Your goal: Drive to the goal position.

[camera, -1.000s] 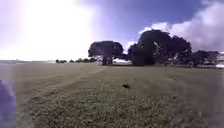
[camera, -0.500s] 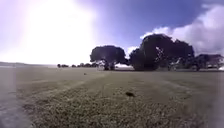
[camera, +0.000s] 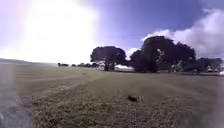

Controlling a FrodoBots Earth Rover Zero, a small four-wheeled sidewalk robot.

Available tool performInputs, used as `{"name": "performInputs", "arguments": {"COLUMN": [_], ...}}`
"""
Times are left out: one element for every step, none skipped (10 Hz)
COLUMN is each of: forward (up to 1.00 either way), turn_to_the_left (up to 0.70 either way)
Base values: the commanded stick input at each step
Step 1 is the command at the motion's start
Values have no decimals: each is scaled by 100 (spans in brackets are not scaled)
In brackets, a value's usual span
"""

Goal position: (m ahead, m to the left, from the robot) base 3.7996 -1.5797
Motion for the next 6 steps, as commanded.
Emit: {"name": "performInputs", "arguments": {"forward": [70, 70, 70, 70, 70, 70], "turn_to_the_left": [1, 1, 1, 1, 1, 0]}}
